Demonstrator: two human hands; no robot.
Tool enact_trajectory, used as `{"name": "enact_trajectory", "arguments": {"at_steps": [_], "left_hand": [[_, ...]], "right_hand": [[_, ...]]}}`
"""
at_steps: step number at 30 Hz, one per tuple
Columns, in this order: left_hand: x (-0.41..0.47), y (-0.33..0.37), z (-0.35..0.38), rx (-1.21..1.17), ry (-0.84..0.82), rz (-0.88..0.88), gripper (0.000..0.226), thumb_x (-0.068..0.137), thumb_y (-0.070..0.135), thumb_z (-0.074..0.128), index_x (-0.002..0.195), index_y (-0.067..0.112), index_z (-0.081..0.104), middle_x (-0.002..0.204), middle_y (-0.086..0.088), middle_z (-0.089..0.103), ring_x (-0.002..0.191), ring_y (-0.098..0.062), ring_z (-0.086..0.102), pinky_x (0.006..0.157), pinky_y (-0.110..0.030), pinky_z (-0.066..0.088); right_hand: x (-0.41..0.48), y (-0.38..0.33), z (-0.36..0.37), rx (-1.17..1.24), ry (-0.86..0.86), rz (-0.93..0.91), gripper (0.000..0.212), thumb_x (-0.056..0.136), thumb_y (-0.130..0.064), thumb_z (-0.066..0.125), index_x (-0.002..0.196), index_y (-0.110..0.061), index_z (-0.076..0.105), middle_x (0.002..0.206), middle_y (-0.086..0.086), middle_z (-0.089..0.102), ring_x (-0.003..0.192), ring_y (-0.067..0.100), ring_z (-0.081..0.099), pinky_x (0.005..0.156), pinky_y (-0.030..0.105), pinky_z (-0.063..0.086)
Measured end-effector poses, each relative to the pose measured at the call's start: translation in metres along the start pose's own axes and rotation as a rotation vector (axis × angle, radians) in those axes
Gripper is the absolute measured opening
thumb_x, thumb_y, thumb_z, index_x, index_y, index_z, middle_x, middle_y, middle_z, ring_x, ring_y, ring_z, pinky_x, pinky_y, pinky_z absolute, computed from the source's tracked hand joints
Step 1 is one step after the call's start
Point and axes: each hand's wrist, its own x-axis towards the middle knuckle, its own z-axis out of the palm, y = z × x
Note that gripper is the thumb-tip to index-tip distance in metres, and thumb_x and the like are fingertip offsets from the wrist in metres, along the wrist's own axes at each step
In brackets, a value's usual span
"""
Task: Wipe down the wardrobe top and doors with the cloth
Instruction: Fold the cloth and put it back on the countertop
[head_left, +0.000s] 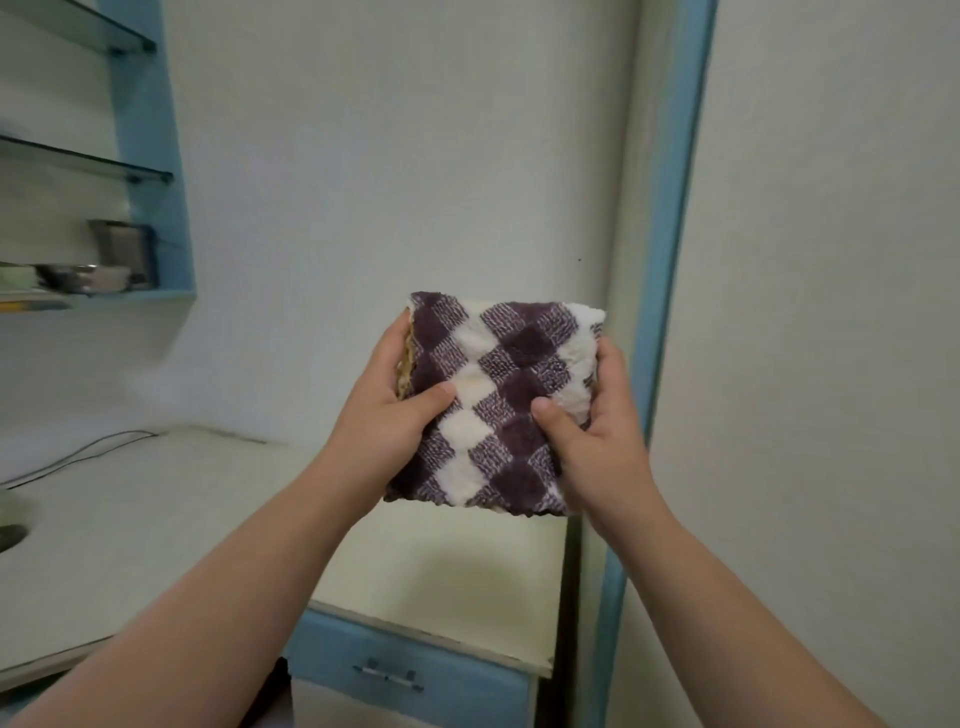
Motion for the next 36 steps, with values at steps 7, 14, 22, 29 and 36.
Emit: {"name": "enact_trajectory", "arguments": {"at_steps": [7,14,22,29,36], "left_hand": [[0.062,-0.039,-0.033,0.002,0.008,-0.030,0.064,0.086,-0.003,0.055,0.127,0.043,0.039,0.118,0.014,0.061,0.105,-0.007,0.061,0.095,-0.035,0.047],[0.104,-0.078,-0.059,0.013,-0.039,-0.061,0.065,0.086,-0.004,0.053,0.129,0.042,0.038,0.120,0.021,0.057,0.108,-0.006,0.059,0.098,-0.036,0.046],[0.131,-0.136,-0.080,-0.021,-0.189,-0.127,0.078,0.083,0.000,0.061,0.142,0.036,0.024,0.134,0.011,0.050,0.112,-0.001,0.055,0.097,-0.028,0.045],[0.158,-0.199,-0.102,0.003,-0.395,-0.268,0.104,0.071,-0.008,0.070,0.146,0.034,0.011,0.138,0.010,0.046,0.117,-0.006,0.053,0.102,-0.038,0.042],[0.165,-0.278,-0.114,-0.026,-0.490,-0.439,0.103,0.073,-0.011,0.066,0.146,0.034,0.008,0.133,0.007,0.051,0.113,-0.009,0.055,0.096,-0.034,0.046]], "right_hand": [[0.046,0.053,0.043,-0.061,0.071,-0.025,0.063,0.080,-0.005,0.055,0.136,-0.027,0.035,0.123,-0.008,0.058,0.108,0.005,0.059,0.097,0.024,0.044],[0.074,0.103,0.069,-0.156,0.130,0.019,0.065,0.085,0.007,0.055,0.137,-0.026,0.036,0.111,-0.024,0.058,0.098,-0.005,0.059,0.092,0.017,0.044],[0.085,0.146,0.079,-0.234,0.165,0.101,0.066,0.085,0.009,0.055,0.130,-0.034,0.034,0.117,-0.020,0.056,0.103,-0.004,0.059,0.097,0.024,0.044],[0.085,0.196,0.087,-0.274,0.106,0.318,0.075,0.085,0.004,0.060,0.143,-0.030,0.026,0.119,-0.017,0.059,0.109,0.005,0.059,0.100,0.041,0.045],[0.069,0.261,0.096,-0.294,0.089,0.584,0.080,0.082,0.009,0.060,0.140,-0.035,0.027,0.111,-0.016,0.064,0.102,0.005,0.063,0.091,0.031,0.051]]}}
